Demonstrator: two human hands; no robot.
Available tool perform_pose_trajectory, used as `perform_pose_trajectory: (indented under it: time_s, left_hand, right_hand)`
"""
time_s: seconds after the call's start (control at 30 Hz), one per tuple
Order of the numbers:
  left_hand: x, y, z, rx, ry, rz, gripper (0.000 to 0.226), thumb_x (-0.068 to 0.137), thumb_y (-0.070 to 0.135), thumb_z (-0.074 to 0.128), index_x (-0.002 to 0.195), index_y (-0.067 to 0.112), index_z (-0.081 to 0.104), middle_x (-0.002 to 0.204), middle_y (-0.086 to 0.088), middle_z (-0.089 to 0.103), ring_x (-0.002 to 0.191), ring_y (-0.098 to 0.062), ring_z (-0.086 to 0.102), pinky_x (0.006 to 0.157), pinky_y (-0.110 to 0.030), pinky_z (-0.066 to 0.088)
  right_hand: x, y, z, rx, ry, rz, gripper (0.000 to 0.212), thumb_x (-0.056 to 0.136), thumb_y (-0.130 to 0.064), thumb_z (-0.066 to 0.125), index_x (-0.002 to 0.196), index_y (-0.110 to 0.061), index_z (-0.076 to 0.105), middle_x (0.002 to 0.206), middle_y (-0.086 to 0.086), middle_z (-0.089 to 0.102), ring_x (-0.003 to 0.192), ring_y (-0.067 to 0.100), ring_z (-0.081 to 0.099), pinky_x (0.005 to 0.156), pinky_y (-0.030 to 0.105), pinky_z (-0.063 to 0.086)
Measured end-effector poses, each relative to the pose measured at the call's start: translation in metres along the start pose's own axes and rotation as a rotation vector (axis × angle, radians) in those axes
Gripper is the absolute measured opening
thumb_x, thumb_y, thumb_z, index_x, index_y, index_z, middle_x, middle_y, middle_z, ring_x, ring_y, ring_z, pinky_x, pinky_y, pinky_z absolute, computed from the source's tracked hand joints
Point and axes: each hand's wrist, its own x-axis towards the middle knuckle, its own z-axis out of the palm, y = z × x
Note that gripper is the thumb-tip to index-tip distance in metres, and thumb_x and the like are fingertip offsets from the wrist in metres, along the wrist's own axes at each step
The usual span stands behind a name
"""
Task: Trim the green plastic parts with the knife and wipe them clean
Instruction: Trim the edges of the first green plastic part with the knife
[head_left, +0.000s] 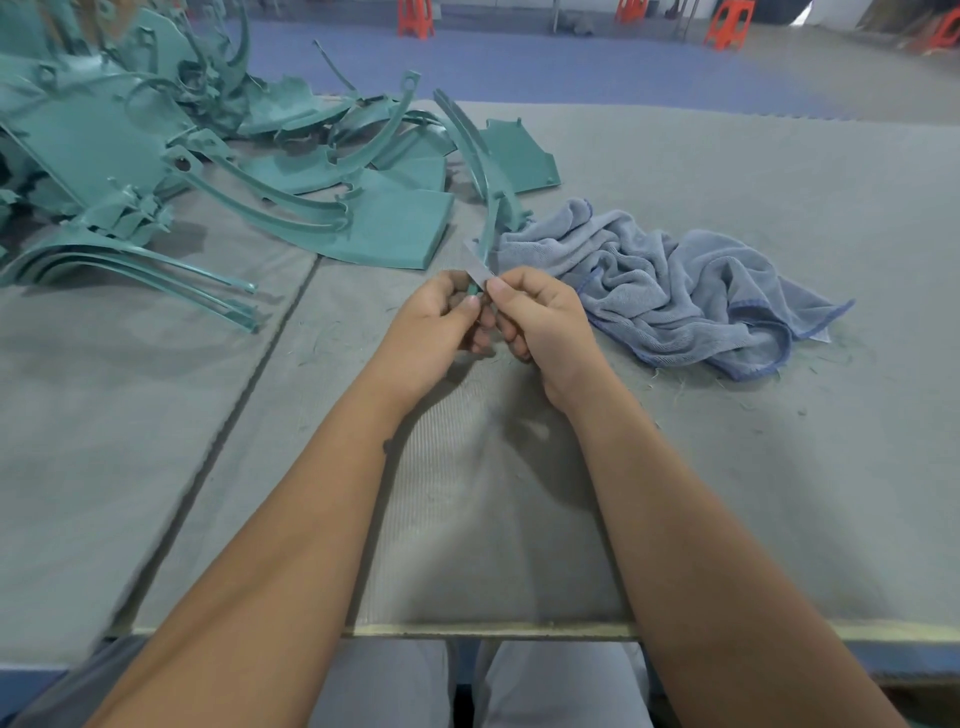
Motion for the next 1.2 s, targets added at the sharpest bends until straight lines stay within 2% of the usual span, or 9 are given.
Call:
perform_pose_trajectory:
  time_s: [0.1, 0.2, 0.3, 0.5, 0.6, 0.73, 0.83, 0.97, 1.2]
  left_hand:
    - [0.002, -0.002, -0.004, 0.090, -0.008, 0.039, 0.015, 0.101, 0.003, 0.041, 0.112, 0.007, 0.051, 0.064, 0.009, 0.057, 0.049, -0.004, 0.041, 0.051, -0.019, 0.035]
    - [0.000, -0.005, -0.007, 0.119, 0.010, 0.031, 0.015, 0.097, 0.008, 0.048, 0.093, 0.021, 0.053, 0.056, 0.012, 0.052, 0.050, -0.005, 0.041, 0.049, -0.019, 0.033]
    - [-0.003, -0.004, -0.007, 0.030, 0.014, 0.007, 0.012, 0.090, 0.010, 0.052, 0.083, 0.019, 0.053, 0.054, 0.013, 0.045, 0.049, -0.003, 0.039, 0.044, -0.014, 0.030]
    - [-0.004, -0.004, -0.007, 0.033, -0.015, 0.029, 0.008, 0.098, 0.019, 0.057, 0.091, 0.016, 0.056, 0.049, 0.018, 0.040, 0.045, 0.001, 0.036, 0.043, -0.011, 0.029]
    - [-0.006, -0.001, -0.006, 0.027, -0.024, 0.071, 0.005, 0.098, 0.016, 0.057, 0.093, 0.017, 0.058, 0.046, 0.019, 0.047, 0.041, 0.003, 0.041, 0.042, -0.007, 0.031]
    - [-0.008, 0.002, -0.003, 0.038, -0.016, 0.116, 0.006, 0.098, 0.011, 0.056, 0.098, 0.015, 0.060, 0.043, 0.021, 0.052, 0.040, 0.008, 0.048, 0.044, 0.000, 0.033]
    - [-0.008, 0.002, -0.004, 0.054, 0.008, 0.115, 0.009, 0.097, 0.015, 0.059, 0.106, 0.013, 0.062, 0.040, 0.019, 0.049, 0.034, 0.005, 0.040, 0.040, -0.003, 0.030]
    - [-0.003, -0.003, -0.007, 0.091, 0.053, 0.087, 0.003, 0.092, 0.029, 0.066, 0.094, 0.027, 0.068, 0.037, 0.014, 0.038, 0.035, -0.001, 0.024, 0.036, -0.013, 0.021]
    - [-0.001, -0.007, -0.007, 0.102, 0.090, 0.082, 0.013, 0.091, 0.031, 0.068, 0.083, 0.021, 0.067, 0.037, 0.013, 0.035, 0.035, -0.002, 0.023, 0.036, -0.016, 0.018]
  right_hand:
    - [0.000, 0.002, 0.000, -0.038, 0.005, -0.021, 0.016, 0.096, -0.007, 0.054, 0.081, -0.003, 0.058, 0.055, 0.001, 0.055, 0.044, 0.003, 0.036, 0.041, 0.010, 0.029]
    - [0.002, 0.005, 0.000, -0.133, -0.020, -0.004, 0.022, 0.095, -0.009, 0.057, 0.074, -0.008, 0.059, 0.044, -0.010, 0.047, 0.041, 0.002, 0.032, 0.042, 0.011, 0.027]
    - [0.003, 0.008, 0.000, -0.234, -0.026, -0.004, 0.026, 0.094, -0.014, 0.060, 0.068, -0.012, 0.061, 0.044, -0.009, 0.042, 0.042, 0.003, 0.032, 0.045, 0.013, 0.028]
    - [0.006, 0.012, -0.001, -0.259, 0.028, 0.009, 0.029, 0.095, -0.014, 0.057, 0.066, -0.012, 0.060, 0.045, -0.007, 0.041, 0.045, 0.006, 0.031, 0.046, 0.017, 0.026]
    - [0.006, 0.014, 0.000, -0.252, 0.076, -0.015, 0.029, 0.095, -0.013, 0.059, 0.065, -0.013, 0.060, 0.045, -0.009, 0.042, 0.045, 0.005, 0.031, 0.046, 0.017, 0.027]
    - [0.006, 0.015, 0.000, -0.266, 0.102, -0.051, 0.027, 0.094, -0.014, 0.059, 0.067, -0.013, 0.062, 0.050, -0.003, 0.041, 0.050, 0.010, 0.031, 0.049, 0.021, 0.027]
    - [0.006, 0.016, -0.001, -0.244, 0.112, -0.058, 0.023, 0.095, -0.014, 0.059, 0.074, -0.005, 0.065, 0.053, 0.003, 0.040, 0.053, 0.014, 0.031, 0.051, 0.026, 0.026]
    - [0.006, 0.016, -0.001, -0.212, 0.118, -0.047, 0.023, 0.095, -0.013, 0.058, 0.074, -0.006, 0.063, 0.047, -0.005, 0.040, 0.050, 0.010, 0.031, 0.049, 0.024, 0.026]
    - [0.005, 0.014, 0.000, -0.159, 0.125, -0.036, 0.028, 0.096, -0.011, 0.057, 0.068, -0.012, 0.058, 0.046, -0.008, 0.038, 0.047, 0.009, 0.028, 0.048, 0.023, 0.024]
